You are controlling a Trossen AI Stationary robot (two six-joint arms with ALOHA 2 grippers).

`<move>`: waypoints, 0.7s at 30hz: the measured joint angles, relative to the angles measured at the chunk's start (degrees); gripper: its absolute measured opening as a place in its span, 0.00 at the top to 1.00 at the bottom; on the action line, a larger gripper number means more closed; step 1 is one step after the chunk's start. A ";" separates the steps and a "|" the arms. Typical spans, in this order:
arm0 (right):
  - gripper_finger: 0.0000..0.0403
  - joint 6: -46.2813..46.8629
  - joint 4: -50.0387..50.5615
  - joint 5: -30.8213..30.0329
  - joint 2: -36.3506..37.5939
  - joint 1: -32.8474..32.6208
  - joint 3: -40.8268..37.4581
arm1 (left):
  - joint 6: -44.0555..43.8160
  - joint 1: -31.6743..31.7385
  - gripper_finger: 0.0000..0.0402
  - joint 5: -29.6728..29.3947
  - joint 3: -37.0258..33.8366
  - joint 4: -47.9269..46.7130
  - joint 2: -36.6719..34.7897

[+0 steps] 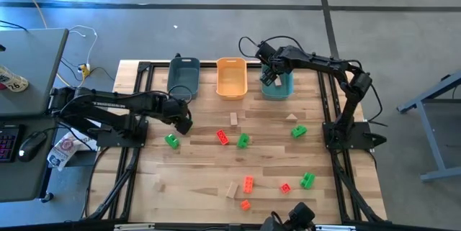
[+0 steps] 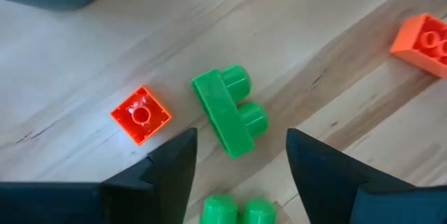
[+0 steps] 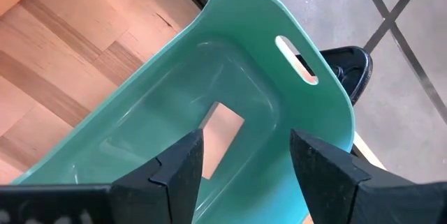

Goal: Sort & place blocks by color
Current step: Put the green game piece into the dark blue bin

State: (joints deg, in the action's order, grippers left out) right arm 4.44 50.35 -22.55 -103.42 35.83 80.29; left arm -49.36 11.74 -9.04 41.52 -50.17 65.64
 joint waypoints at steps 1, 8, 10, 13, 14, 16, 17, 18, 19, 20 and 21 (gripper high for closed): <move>0.50 -0.01 -0.01 0.01 0.00 0.00 0.00 | -0.18 0.31 0.45 0.65 0.00 0.12 0.68; 0.50 -0.43 -0.02 0.00 0.00 0.00 0.00 | -3.06 2.23 0.38 5.08 0.00 0.70 5.69; 0.50 -0.43 -0.02 0.00 0.00 0.00 0.00 | -3.11 2.60 0.38 5.55 0.00 0.92 7.07; 0.50 -0.43 -0.02 0.00 0.00 0.00 0.00 | -3.05 3.01 0.39 6.39 0.00 2.25 8.93; 0.50 -0.43 -0.02 0.00 0.00 0.00 0.00 | -3.02 3.05 0.39 6.84 0.00 3.02 9.43; 0.50 -0.43 -0.02 0.04 0.00 0.00 0.00 | -3.02 3.07 0.39 7.15 0.00 4.52 10.28; 0.50 -0.43 -0.02 0.04 0.00 0.00 0.00 | -3.02 3.07 0.39 7.16 0.00 5.01 10.70; 0.50 -0.43 -0.02 0.04 0.00 0.00 0.00 | -3.02 3.08 0.39 7.15 0.00 5.29 11.12; 0.50 -0.43 -0.02 0.04 0.00 0.00 0.00 | -3.03 3.14 0.39 7.12 0.00 5.27 11.51; 0.50 -0.43 -0.02 0.05 0.00 0.00 0.00 | -3.05 3.18 0.39 7.09 0.00 5.21 11.94; 0.50 -0.43 0.00 0.07 0.00 0.00 0.00 | -3.06 3.22 0.39 7.09 0.00 5.23 12.47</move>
State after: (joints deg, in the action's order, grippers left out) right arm 4.01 50.35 -22.48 -103.42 35.83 80.29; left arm -52.42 14.96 -1.96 41.52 -44.94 78.10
